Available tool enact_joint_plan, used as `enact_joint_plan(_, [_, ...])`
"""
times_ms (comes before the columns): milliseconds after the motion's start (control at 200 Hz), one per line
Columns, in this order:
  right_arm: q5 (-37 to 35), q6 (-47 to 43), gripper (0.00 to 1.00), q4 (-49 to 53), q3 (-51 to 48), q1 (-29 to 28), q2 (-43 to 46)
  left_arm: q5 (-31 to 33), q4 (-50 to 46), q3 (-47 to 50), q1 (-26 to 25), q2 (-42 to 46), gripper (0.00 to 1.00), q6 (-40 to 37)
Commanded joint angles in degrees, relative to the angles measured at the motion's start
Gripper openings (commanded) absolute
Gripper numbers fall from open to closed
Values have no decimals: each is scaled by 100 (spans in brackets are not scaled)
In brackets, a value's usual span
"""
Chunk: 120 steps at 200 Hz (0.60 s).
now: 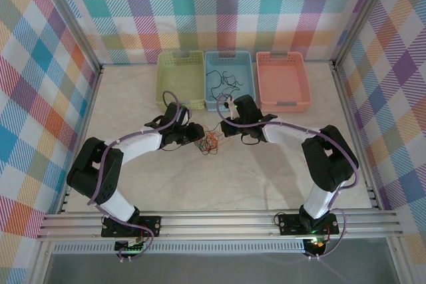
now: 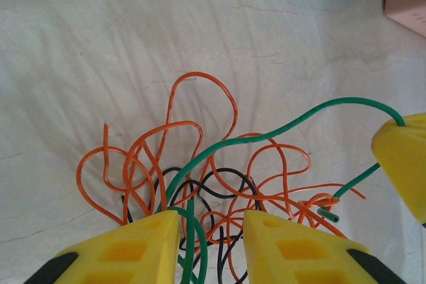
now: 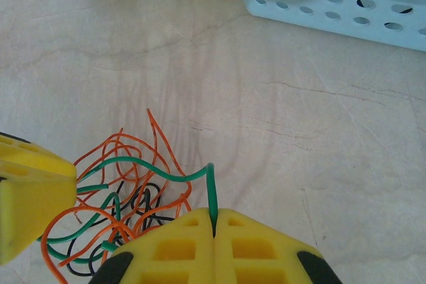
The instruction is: Untangle the cables
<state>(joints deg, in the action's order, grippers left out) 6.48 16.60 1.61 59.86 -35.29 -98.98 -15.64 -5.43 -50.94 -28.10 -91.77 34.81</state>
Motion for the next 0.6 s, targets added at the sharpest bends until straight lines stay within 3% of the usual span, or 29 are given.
enact_joint_plan(0, [-85, -83, 0, 102, 202, -31, -82, -99, -203, -188, -91, -62, 32, -133])
enact_joint_plan(290, [-417, -30, 0, 164, 186, -31, -38, -39, -383, -267, -134, -118, 28, -93])
enact_joint_plan(410, [-518, -15, 0, 168, 175, -35, -27, -7, -468, -312, -135, -187, 35, -63])
enact_joint_plan(595, [-600, -8, 0, 187, 184, -31, -29, -141, -433, -330, -169, -214, 36, -34])
